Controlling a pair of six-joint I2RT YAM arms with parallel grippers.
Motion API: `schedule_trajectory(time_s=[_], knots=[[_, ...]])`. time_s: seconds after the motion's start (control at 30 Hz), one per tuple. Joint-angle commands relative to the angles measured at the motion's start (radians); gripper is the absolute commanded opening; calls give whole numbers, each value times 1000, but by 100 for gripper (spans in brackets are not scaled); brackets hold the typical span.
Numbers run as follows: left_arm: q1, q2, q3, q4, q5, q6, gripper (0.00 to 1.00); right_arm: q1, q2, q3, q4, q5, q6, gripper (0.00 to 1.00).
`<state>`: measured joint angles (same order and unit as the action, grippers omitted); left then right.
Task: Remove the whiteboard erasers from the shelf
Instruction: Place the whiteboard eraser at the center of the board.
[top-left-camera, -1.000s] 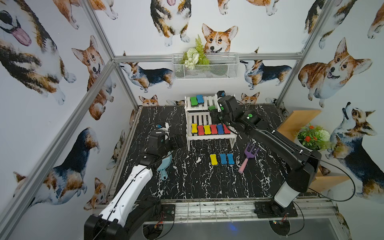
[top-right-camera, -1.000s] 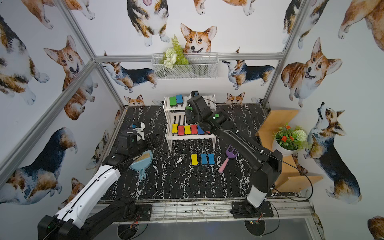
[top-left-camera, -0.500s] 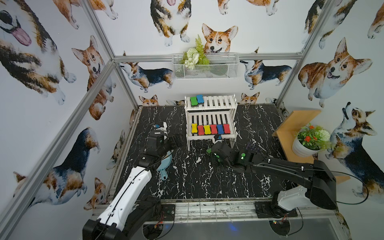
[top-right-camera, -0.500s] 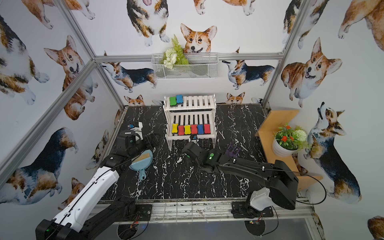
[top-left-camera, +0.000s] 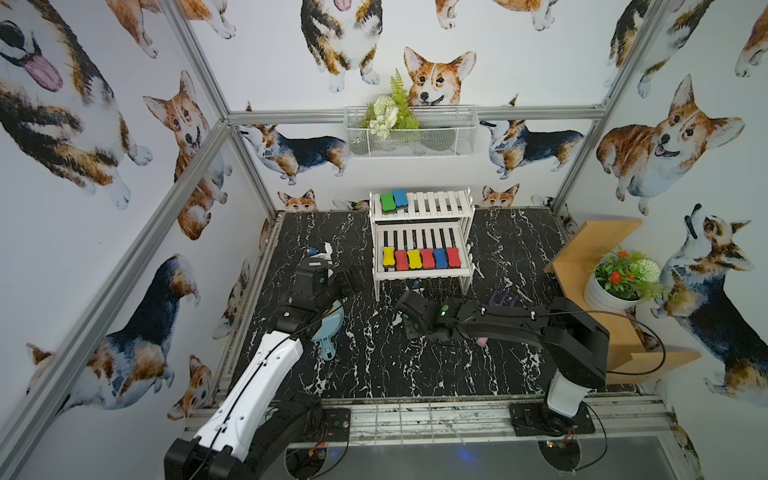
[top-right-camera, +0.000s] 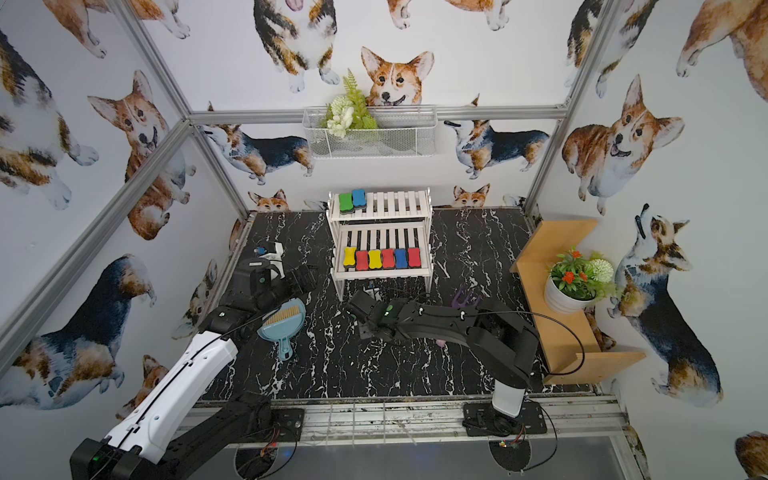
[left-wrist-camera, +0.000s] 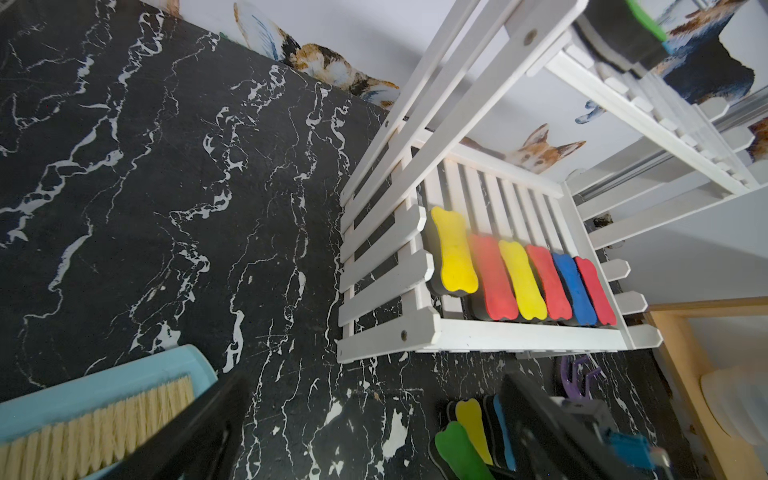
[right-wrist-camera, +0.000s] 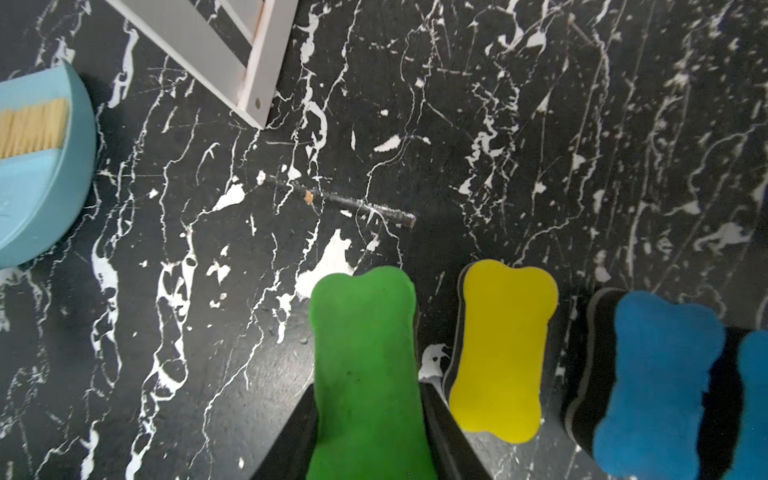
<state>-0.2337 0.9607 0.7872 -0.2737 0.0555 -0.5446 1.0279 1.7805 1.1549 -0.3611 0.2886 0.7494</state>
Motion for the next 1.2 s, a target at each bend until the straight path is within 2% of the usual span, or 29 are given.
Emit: schedule_trajectory(time_s=[0.0, 0.43, 0.7, 0.8, 0.97, 1.17], knots=[[1, -12, 12, -21, -34, 6, 99, 9, 29, 14, 29, 64, 30, 38], [1, -20, 3, -22, -42, 9, 100, 23, 156, 64, 26, 161, 83, 39], [0, -19, -1, -19, -36, 14, 100, 23, 176, 77, 30, 166, 83, 52], [1, -15, -3, -15, -30, 14, 100, 26, 161, 68, 45, 168, 78, 57], [0, -16, -2, -15, -24, 12, 100, 46, 108, 60, 59, 195, 47, 58], [0, -13, 7, -16, -16, 15, 100, 64, -44, 33, 66, 189, -39, 57]])
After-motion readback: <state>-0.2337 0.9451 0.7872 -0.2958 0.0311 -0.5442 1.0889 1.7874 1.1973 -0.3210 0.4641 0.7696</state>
